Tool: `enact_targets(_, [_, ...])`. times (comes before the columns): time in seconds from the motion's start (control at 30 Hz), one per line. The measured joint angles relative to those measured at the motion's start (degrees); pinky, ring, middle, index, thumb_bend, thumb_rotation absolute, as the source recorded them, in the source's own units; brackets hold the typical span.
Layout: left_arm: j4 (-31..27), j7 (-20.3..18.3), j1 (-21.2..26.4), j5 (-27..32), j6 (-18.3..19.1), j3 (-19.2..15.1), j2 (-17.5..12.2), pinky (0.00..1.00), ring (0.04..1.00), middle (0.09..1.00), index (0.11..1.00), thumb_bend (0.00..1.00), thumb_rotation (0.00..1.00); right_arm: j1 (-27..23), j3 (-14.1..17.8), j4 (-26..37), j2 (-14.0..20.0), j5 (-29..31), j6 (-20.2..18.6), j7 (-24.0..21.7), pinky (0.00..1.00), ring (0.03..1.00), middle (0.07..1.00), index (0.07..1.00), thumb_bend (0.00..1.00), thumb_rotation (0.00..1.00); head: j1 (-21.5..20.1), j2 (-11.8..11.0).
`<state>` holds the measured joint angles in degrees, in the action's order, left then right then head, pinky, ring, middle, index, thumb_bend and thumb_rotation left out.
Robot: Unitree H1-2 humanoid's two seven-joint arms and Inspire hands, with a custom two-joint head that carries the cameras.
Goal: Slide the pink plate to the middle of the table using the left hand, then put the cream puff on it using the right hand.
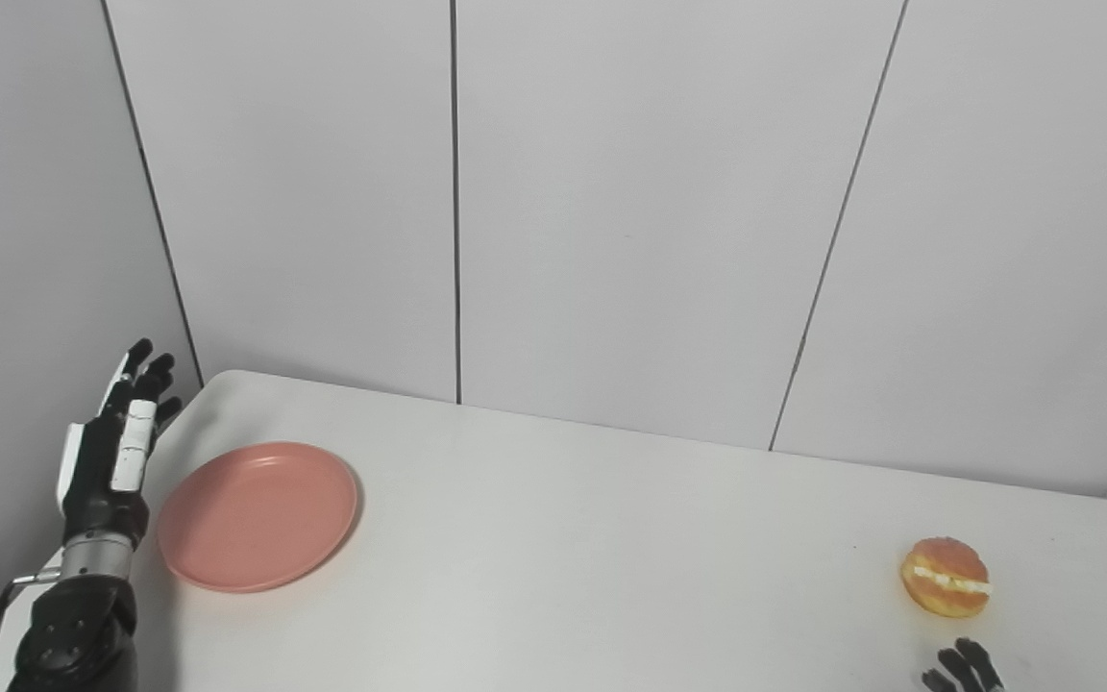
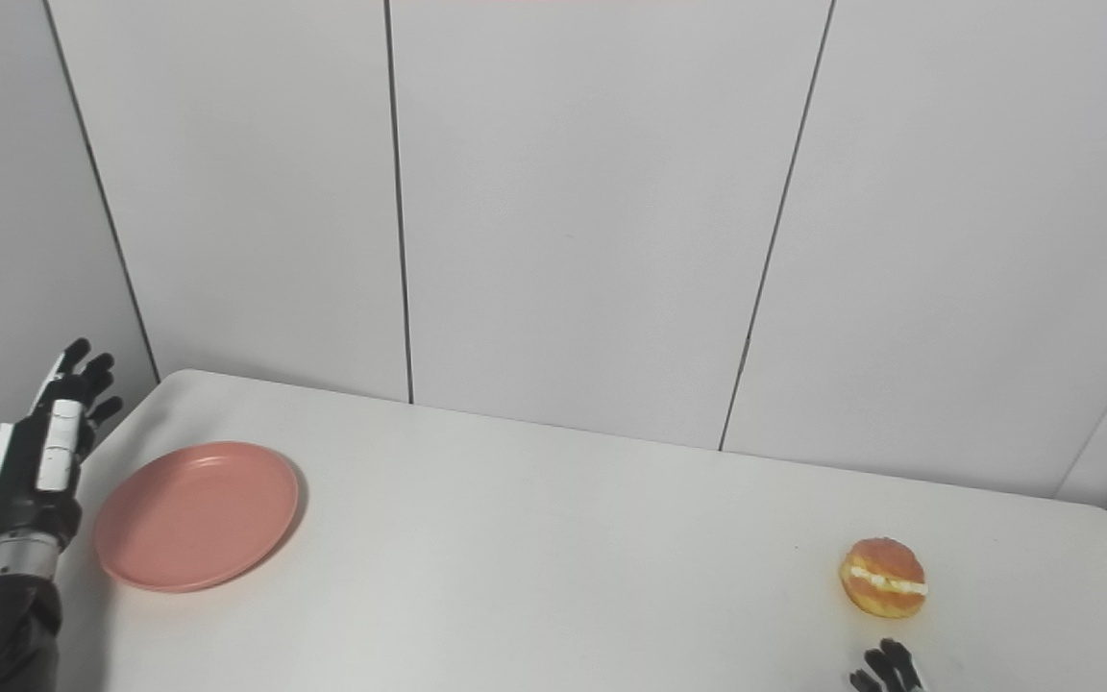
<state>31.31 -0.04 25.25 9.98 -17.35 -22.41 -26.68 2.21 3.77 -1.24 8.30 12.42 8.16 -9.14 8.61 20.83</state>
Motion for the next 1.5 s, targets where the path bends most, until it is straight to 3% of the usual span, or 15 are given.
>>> enact_targets(0.17, [4.5, -0.1, 0.4, 0.8, -1.5, -0.2, -1.1, 0.78, 0.897, 0.870, 0.879, 1.00, 0.84, 0.0, 0.0, 0.0, 0.1, 0.1, 0.0, 0.0, 0.90, 0.914, 0.945, 0.949, 0.81, 1.00, -0.1, 0.3])
enact_targets(0.43, [18.5, -0.1, 3.4, 0.9, -6.3, 0.0, -3.0, 0.80, 0.909, 0.839, 0.853, 1.00, 0.83, 0.0, -0.2, 0.0, 0.2, 0.1, 0.0, -0.1, 0.89, 0.913, 0.947, 0.948, 0.80, 1.00, -0.2, 0.4])
enact_targets(0.73, [27.3, -1.2, 6.3, 1.0, -7.8, -0.2, -5.8, 0.81, 0.886, 0.854, 0.840, 1.00, 0.82, 0.0, -0.5, 0.0, 0.4, 0.0, 0.0, -0.2, 0.88, 0.905, 0.948, 0.946, 0.82, 1.00, -0.4, 0.6])
enact_targets(1.03, [31.5, -2.6, 7.8, 0.7, -9.4, 0.4, -6.5, 0.75, 0.892, 0.855, 0.855, 1.00, 0.84, 0.0, -0.8, 0.0, 0.5, -0.2, 0.0, -0.2, 0.87, 0.898, 0.946, 0.944, 0.82, 1.00, -0.8, 1.1])
enact_targets(1.23, [31.7, -4.4, 7.9, 0.5, -9.4, 1.8, -6.6, 0.83, 0.897, 0.858, 0.890, 1.00, 0.86, 0.3, -0.8, 0.1, 0.6, -0.6, 0.0, -0.2, 0.86, 0.890, 0.939, 0.942, 0.84, 1.00, -1.3, 1.2])
enact_targets(1.5, [31.3, -7.7, 7.8, 1.1, -9.5, 1.8, -6.3, 0.75, 0.867, 0.835, 0.870, 1.00, 0.81, 0.5, -0.8, 0.4, 0.6, -0.6, 0.0, -0.1, 0.85, 0.880, 0.933, 0.938, 0.87, 1.00, -1.4, 1.5])
